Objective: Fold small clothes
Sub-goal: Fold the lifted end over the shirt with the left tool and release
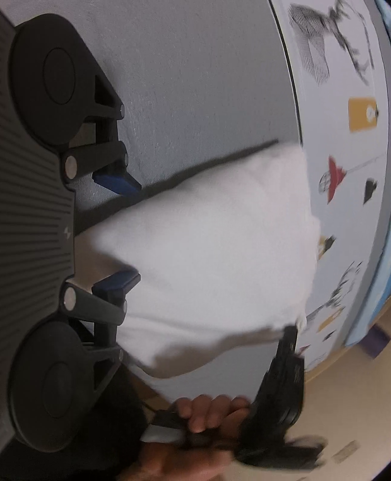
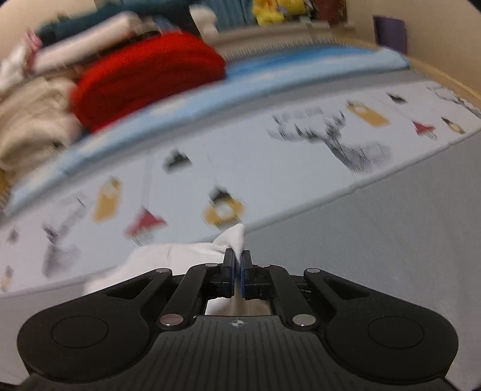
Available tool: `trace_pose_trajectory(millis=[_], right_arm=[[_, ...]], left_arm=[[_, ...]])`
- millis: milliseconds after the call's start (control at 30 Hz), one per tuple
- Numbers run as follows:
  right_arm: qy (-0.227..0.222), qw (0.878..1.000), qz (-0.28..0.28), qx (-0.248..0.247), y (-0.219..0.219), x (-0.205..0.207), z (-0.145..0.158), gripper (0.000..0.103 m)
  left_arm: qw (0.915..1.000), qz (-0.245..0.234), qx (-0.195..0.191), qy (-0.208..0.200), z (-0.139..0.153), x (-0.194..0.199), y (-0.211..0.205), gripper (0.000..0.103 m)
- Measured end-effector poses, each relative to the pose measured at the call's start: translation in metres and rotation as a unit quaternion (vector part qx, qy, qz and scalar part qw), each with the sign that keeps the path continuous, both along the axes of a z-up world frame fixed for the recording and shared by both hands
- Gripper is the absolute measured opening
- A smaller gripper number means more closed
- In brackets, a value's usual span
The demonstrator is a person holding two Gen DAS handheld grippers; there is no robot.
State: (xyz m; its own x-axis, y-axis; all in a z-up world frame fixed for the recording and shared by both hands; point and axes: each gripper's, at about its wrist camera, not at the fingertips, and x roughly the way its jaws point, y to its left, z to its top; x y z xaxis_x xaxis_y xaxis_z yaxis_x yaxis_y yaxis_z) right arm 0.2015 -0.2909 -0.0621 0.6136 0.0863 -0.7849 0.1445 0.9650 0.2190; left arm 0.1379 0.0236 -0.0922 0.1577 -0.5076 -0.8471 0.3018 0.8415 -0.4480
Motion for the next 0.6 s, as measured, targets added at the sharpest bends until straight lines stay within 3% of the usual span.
trace_pose_trajectory(millis=[67,133,200,267,400,600], right_arm=[[0.053,0.999,0.005,0.004,-0.002,0.004,-0.014,0.006],[0.058,0.998,0.009,0.016,-0.006,0.000,-0.015,0.012],[0.061,0.997,0.028,0.045,-0.012,-0.007,-0.012,0.031],[0.081,0.991,0.051,0.094,-0.020,-0.013,-0.014,0.040],[0.105,0.978,0.118,0.138,-0.031,-0.028,-0.013,0.040],[0.143,0.959,0.229,0.089,-0.023,-0.062,-0.016,0.040]], left_arm=[[0.9991,-0.027,0.032,0.008,-0.009,-0.002,-0.010,0.062],[0.9963,-0.051,0.067,0.015,-0.019,-0.005,-0.018,0.062],[0.9946,-0.065,0.080,0.014,-0.022,-0.006,-0.020,0.062],[0.9958,-0.061,0.068,0.009,-0.018,-0.003,-0.016,0.062],[0.9993,-0.020,0.032,-0.007,-0.006,0.007,-0.001,0.063],[0.9996,0.014,0.023,-0.002,-0.006,0.017,0.004,0.064]])
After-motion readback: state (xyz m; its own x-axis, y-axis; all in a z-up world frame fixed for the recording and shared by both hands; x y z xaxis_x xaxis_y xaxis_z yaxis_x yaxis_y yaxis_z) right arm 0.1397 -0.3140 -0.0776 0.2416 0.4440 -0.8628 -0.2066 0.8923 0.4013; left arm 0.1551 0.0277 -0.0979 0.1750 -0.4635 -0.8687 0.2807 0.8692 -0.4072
